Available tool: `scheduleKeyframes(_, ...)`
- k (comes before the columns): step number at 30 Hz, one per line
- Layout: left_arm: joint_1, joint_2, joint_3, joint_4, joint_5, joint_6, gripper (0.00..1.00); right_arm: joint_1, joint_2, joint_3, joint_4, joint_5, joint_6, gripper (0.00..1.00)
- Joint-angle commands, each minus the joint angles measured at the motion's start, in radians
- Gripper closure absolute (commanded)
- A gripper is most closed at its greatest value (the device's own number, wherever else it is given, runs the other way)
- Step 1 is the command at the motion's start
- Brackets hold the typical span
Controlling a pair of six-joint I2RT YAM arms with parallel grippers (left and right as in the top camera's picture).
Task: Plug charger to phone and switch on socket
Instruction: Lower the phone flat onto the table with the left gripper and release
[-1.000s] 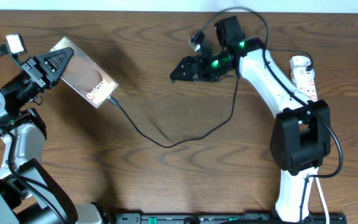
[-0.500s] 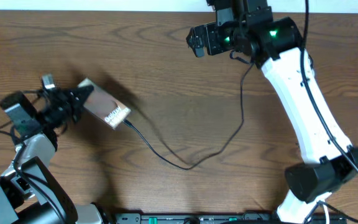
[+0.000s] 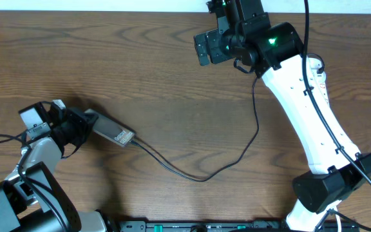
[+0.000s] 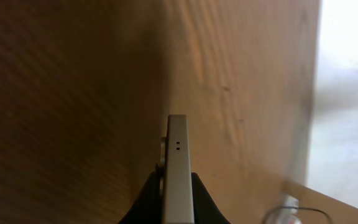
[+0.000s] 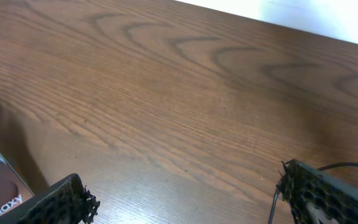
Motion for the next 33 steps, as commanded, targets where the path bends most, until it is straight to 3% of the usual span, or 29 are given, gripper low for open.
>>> scheduleKeyframes(1,-0.022,-0.008,0.009,-0.006,-0.053,0.023,0.93,0.007,0.006,0.005,-0.004,0.023,-0.005,0.01)
scheduleKeyframes(10,-0.066,-0.008,0.008,-0.129,-0.201,0.019,0.93,0.008,0.008,0.004,-0.019,0.019,0.018,0.01)
scheduleKeyframes(27,-0.075,-0.008,0.006,-0.173,-0.206,0.019,0.87,0.008,0.008,0.004,-0.028,0.019,0.037,0.01)
scheduleKeyframes(29,-0.075,-0.008,0.006,-0.174,-0.206,0.02,0.83,0.008,0.008,0.004,-0.03,0.019,0.037,0.01)
scheduleKeyframes(33,-0.075,-0.008,0.006,-0.183,-0.206,0.02,0.66,0.008,0.008,0.004,-0.031,0.019,0.037,0.01)
